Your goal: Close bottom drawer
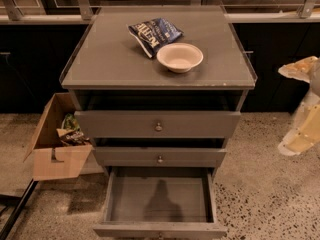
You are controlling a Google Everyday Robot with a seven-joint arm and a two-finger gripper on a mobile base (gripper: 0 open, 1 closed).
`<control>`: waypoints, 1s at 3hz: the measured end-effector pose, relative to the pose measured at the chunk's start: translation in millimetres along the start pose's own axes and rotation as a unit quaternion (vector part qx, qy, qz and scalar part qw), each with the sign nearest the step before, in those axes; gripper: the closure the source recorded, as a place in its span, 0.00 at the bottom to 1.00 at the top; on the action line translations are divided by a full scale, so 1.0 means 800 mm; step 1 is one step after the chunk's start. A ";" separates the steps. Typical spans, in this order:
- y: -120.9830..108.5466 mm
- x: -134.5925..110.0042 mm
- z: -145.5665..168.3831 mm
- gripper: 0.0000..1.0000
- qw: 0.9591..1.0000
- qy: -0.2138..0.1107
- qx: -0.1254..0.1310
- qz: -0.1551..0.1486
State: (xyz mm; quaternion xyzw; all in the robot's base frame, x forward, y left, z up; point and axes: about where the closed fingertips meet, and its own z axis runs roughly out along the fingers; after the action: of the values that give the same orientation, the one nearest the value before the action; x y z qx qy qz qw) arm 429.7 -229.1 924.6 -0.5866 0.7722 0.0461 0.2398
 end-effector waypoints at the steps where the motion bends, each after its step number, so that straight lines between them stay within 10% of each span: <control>1: 0.020 0.055 0.067 0.00 0.996 -0.082 0.002 0.037; 3: 0.047 0.146 0.197 0.00 0.987 -0.111 0.004 0.112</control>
Offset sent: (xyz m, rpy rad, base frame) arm -0.0101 -0.0477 -0.2007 0.3680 -0.0164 -0.1525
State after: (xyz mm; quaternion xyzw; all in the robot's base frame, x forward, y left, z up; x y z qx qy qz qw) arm 421.5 -265.1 728.2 -0.4864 0.8021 0.1343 0.3194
